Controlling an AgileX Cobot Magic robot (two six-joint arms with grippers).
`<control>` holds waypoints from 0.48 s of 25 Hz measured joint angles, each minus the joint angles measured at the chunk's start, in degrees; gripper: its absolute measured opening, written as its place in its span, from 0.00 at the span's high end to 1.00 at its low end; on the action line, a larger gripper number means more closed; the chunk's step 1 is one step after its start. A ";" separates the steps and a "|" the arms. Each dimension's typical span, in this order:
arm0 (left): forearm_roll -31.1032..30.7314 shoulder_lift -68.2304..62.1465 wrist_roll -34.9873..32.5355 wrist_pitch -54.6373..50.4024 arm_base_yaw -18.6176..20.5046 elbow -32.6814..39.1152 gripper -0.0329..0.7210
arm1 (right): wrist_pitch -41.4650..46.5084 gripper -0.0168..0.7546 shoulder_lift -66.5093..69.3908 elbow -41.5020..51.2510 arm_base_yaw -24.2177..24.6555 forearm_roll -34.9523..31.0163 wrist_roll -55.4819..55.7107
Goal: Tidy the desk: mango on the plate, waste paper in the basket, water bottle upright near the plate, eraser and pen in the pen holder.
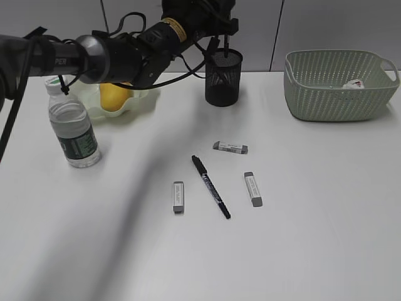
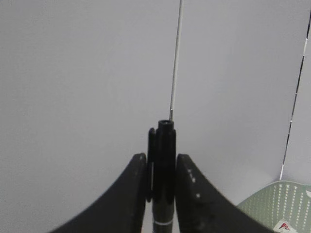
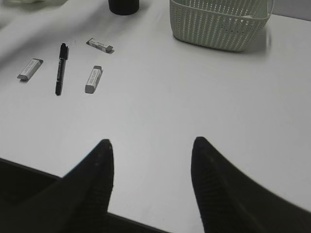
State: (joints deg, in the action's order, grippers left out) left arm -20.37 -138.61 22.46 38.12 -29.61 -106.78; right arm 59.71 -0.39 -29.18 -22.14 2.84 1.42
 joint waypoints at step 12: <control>-1.91 0.44 -1.67 -0.68 0.11 0.00 0.76 | -0.07 0.44 0.00 0.00 0.00 0.00 0.16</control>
State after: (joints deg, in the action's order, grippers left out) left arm -22.28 -138.17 20.79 37.45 -29.51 -106.78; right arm 59.64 -0.39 -29.18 -22.14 2.84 1.58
